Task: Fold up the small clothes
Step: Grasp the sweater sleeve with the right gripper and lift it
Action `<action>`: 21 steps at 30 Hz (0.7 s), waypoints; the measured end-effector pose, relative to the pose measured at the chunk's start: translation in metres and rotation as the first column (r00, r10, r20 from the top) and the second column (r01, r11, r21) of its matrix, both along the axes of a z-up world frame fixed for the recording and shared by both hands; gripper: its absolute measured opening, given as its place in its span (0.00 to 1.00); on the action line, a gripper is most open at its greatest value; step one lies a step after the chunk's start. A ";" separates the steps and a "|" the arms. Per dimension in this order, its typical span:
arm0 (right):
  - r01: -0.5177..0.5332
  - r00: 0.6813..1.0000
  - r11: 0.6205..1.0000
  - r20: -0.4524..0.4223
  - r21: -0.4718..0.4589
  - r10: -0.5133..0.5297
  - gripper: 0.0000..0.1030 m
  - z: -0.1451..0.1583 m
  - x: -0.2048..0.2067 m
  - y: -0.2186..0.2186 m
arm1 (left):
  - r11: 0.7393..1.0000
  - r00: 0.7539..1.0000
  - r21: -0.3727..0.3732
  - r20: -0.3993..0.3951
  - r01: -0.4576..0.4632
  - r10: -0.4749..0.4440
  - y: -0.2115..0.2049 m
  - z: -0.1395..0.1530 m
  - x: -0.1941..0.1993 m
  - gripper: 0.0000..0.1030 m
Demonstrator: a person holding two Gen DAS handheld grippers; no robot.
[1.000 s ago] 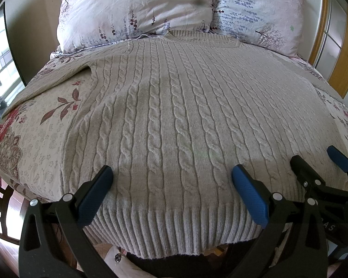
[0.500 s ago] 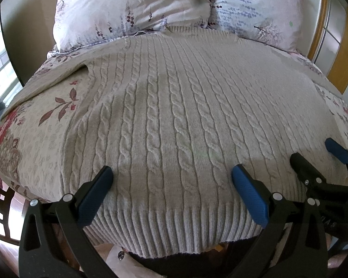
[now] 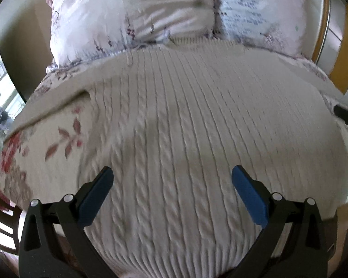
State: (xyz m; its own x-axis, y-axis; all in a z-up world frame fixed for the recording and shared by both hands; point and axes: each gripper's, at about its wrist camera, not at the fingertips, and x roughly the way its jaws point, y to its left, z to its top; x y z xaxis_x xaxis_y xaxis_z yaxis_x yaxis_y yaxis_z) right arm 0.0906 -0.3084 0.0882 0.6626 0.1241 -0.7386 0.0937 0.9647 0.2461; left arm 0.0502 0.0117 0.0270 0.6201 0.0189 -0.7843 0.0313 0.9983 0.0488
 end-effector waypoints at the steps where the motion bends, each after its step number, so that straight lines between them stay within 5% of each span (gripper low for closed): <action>1: 0.043 0.999 0.998 -0.010 0.037 -0.043 0.97 0.003 0.009 -0.018 | 1.000 1.000 -0.009 0.009 -0.001 0.001 0.003 0.005 0.008 0.98; 7: 0.296 0.953 0.915 -0.144 0.275 -0.265 0.72 -0.013 0.067 -0.123 | 0.999 1.000 -0.037 -0.012 0.009 -0.009 0.011 0.020 0.061 0.98; 15: 0.494 0.867 0.769 -0.288 0.406 -0.406 0.59 -0.058 0.093 -0.192 | 0.998 1.000 -0.056 0.026 -0.003 0.005 0.016 0.032 0.110 0.98; 18: 0.509 0.860 0.748 -0.289 0.425 -0.421 0.56 -0.064 0.099 -0.197 | 0.997 0.999 -0.075 0.042 0.003 0.001 0.014 0.034 0.126 0.98; 21: 0.511 0.859 0.750 -0.282 0.419 -0.428 0.41 -0.067 0.111 -0.201 | 0.994 0.998 -0.103 0.057 0.023 -0.017 0.010 0.032 0.138 0.98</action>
